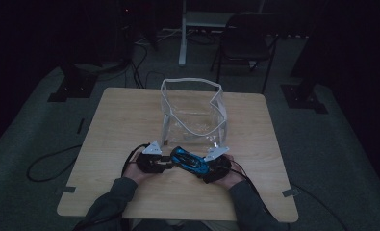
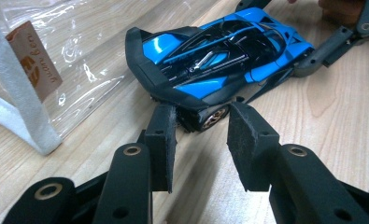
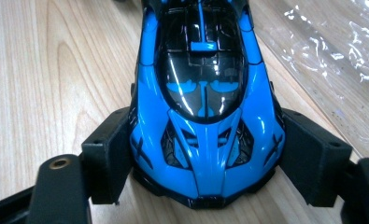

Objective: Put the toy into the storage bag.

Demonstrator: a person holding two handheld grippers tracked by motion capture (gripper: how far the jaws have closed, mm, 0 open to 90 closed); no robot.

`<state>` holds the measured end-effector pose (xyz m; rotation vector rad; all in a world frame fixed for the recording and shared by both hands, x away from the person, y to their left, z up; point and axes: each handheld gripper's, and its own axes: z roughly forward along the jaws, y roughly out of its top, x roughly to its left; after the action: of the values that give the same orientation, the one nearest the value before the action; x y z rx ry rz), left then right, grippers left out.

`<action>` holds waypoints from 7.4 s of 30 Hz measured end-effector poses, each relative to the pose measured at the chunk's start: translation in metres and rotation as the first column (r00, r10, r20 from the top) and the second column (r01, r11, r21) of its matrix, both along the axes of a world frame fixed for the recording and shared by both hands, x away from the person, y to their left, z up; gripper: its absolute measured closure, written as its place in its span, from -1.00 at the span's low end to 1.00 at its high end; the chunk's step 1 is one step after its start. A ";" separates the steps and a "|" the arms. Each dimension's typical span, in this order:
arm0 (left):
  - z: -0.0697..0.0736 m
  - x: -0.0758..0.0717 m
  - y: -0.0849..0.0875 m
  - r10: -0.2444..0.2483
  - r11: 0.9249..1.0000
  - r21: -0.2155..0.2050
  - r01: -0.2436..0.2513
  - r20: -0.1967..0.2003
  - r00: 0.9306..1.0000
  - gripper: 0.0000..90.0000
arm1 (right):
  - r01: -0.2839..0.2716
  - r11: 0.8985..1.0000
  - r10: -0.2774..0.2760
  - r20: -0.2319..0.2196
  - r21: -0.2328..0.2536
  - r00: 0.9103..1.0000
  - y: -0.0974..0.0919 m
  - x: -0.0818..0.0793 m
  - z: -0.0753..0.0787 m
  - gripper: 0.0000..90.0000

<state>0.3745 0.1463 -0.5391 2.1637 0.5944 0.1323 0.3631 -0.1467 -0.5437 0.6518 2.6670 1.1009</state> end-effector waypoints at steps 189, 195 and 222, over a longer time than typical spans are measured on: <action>0.008 0.010 0.031 0.087 0.989 -0.123 -0.085 0.013 0.996 0.28 | 0.511 0.753 -0.650 0.355 0.414 0.672 0.050 -0.052 0.141 -0.40; 0.008 0.010 0.030 0.080 0.989 -0.124 -0.078 0.011 0.997 0.28 | 0.502 0.727 -0.680 0.389 0.468 0.622 0.052 -0.062 0.149 1.00; 0.008 0.008 0.033 0.086 0.989 -0.121 -0.083 0.017 0.996 0.27 | 0.531 0.721 -0.686 0.351 0.446 0.637 0.029 -0.054 0.137 0.82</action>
<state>0.3824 0.1796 -0.5311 2.0195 0.6653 0.1621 0.3087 -0.1173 -0.4071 1.0645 1.6315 1.2423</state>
